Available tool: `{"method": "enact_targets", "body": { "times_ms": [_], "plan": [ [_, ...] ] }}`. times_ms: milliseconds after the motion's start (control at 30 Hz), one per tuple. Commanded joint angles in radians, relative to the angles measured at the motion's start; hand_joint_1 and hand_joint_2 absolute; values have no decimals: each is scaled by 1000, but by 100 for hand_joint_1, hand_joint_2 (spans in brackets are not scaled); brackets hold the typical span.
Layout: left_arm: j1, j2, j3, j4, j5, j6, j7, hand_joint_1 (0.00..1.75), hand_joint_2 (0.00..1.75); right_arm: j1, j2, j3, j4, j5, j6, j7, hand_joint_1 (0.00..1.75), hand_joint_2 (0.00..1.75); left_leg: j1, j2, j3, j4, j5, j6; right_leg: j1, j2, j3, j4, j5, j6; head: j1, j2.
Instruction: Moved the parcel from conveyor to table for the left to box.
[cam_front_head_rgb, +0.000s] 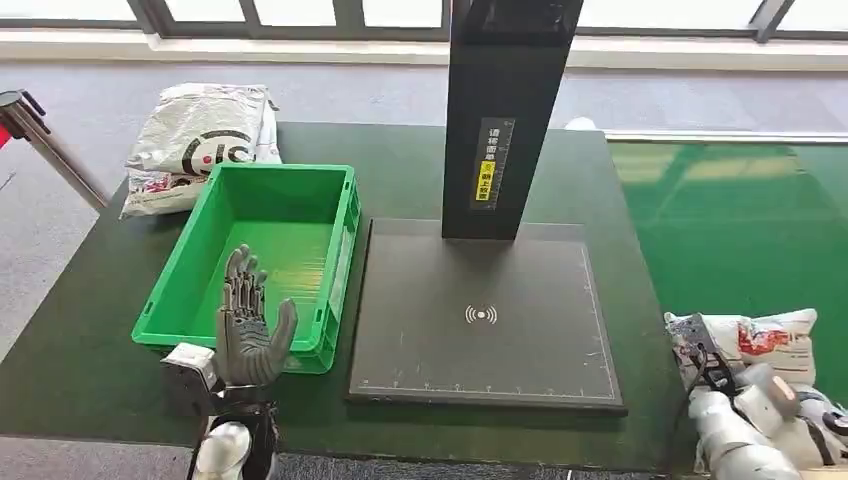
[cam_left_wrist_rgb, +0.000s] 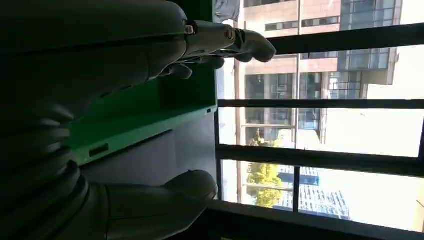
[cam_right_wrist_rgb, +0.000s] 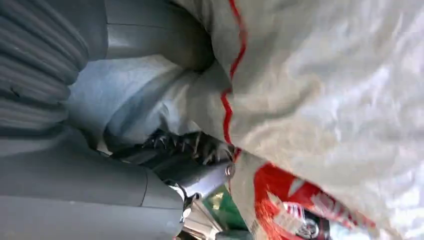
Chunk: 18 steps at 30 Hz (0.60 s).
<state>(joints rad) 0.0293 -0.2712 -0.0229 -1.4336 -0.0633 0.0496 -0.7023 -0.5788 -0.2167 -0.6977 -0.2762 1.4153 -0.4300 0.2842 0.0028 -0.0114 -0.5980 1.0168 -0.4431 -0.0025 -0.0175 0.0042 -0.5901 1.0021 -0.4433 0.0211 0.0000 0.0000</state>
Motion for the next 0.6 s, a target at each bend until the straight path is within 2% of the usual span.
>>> {"method": "enact_targets", "body": {
  "times_ms": [33,67,100,133,167,233,267,300,367,400,467,533,600],
  "plan": [
    [13,-22,48,14,-5,13,4,0,175,-36,69,-190,-56,-86,-268,-174,175,175,0,4,2,-1,-1,-1,0,3,0,-1,0,-1,0,0],
    [15,-27,46,14,-7,22,4,0,175,-28,152,-401,-280,-118,-268,-403,175,175,0,5,2,-2,-1,-1,0,4,1,-2,0,-2,0,0],
    [15,-30,43,17,-8,28,4,0,175,-57,203,-572,-377,-139,-268,-593,175,175,-1,6,1,-1,-1,-1,0,5,-1,-1,1,-1,0,0],
    [13,-30,42,18,-8,30,4,0,175,-70,212,-625,-386,-148,-268,-651,175,175,-1,4,0,-1,-1,0,-1,4,-2,1,0,-1,0,0],
    [13,-30,42,18,-8,30,4,0,175,-70,212,-625,-386,-148,-268,-651,175,175,-2,8,0,-1,-1,-1,-1,7,-3,2,1,-2,0,0],
    [13,-30,42,18,-8,30,4,0,175,-70,212,-625,-386,-148,-268,-651,175,175,-1,3,-2,-1,-1,-1,-1,3,-3,1,0,-1,0,0],
    [8,-32,37,25,-9,37,4,0,175,-117,243,-789,-418,-199,-268,-884,175,175,0,4,0,-1,-1,-1,0,3,-2,0,1,-2,0,0],
    [3,-33,36,30,-8,38,4,0,175,-143,264,-794,-452,-281,-268,-982,175,175,0,1,0,-1,0,-1,0,0,-1,0,0,-1,0,0],
    [-10,-35,31,46,-10,39,4,0,175,-94,311,-569,-536,-532,-268,-982,175,175,0,-1,-1,-1,0,-1,0,-1,-2,1,0,-2,0,0],
    [-16,-35,30,52,-11,40,4,0,175,-73,328,-496,-565,-607,-268,-982,175,175,-1,-4,-2,-1,0,0,0,-4,-1,1,-1,-1,0,0],
    [-25,-37,29,61,-11,42,4,0,175,-50,341,-388,-587,-719,-268,-982,175,175,0,0,-2,-1,1,-1,0,-1,-2,0,1,-1,0,0],
    [-25,-37,29,61,-11,42,4,0,175,-50,341,-388,-587,-719,-268,-982,175,175,1,-1,-1,-1,1,-1,1,-1,-1,0,0,-2,0,0],
    [-30,-39,28,69,-13,42,4,0,175,-22,348,-289,-617,-813,-268,-982,175,175,0,-1,-1,-1,1,-1,0,-1,-1,0,0,-2,0,0]
  ]
}}
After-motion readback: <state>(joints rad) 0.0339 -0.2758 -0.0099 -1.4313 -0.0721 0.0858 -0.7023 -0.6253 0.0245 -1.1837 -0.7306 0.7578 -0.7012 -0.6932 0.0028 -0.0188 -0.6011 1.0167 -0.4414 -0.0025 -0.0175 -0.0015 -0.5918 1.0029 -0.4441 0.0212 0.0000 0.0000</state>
